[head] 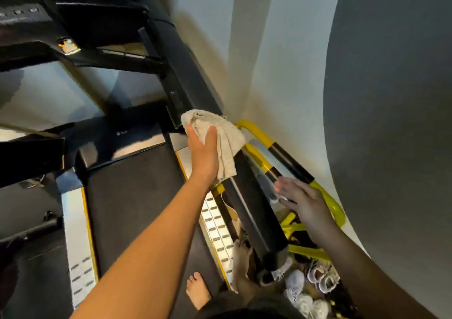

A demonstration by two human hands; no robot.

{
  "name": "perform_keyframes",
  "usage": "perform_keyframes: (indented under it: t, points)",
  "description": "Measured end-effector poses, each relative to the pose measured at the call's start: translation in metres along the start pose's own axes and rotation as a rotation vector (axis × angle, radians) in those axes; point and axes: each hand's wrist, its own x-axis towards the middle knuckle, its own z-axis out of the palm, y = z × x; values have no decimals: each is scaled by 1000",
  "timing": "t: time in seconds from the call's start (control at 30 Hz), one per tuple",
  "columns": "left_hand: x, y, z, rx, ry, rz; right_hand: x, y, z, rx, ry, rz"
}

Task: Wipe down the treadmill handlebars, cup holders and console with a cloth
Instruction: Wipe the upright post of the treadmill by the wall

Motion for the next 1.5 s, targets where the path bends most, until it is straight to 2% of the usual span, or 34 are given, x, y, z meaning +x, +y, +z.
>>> perform_keyframes:
  t: [0.07,0.1,0.17,0.3,0.43,0.53,0.7,0.8,0.9,0.97,1.03,1.13,1.23,1.37,1.5]
  points:
    - [-6,-2,2,-208,-2,-262,0,-4,3,21,4,-28]
    - [-18,-7,4,-240,28,-414,0,-8,4,11,0,-50]
    - [-48,-26,4,-272,26,-582,2,-15,4,-27,0,-96]
    - [-115,-73,2,-413,-218,-694,1,-27,-2,-51,32,-201]
    - [-156,-102,3,-537,-326,-794,-21,-18,-14,-47,107,-168]
    - [-142,-99,-8,-537,-341,-745,-47,7,-25,-112,127,-119]
    - [-86,-65,-13,-305,-225,-545,-73,32,-27,-133,179,-138]
    - [-104,-47,-3,-91,-121,-284,-80,26,-20,-164,162,-193]
    - [-170,-54,2,235,-210,-11,-71,13,-11,-156,130,-235]
    - [-206,-64,6,400,-265,-8,-62,5,-5,-124,100,-248]
    - [-216,-62,10,473,-246,-77,-58,1,-4,-114,64,-275]
    - [-194,-35,20,534,-190,-88,-59,-2,-13,-155,34,-335]
    - [-147,-1,27,565,-62,-76,-63,-2,-29,-179,31,-370]
    - [-132,2,33,615,28,29,-69,3,-54,-207,4,-383]
    - [-191,-49,48,742,93,234,-76,18,-62,-200,-46,-324]
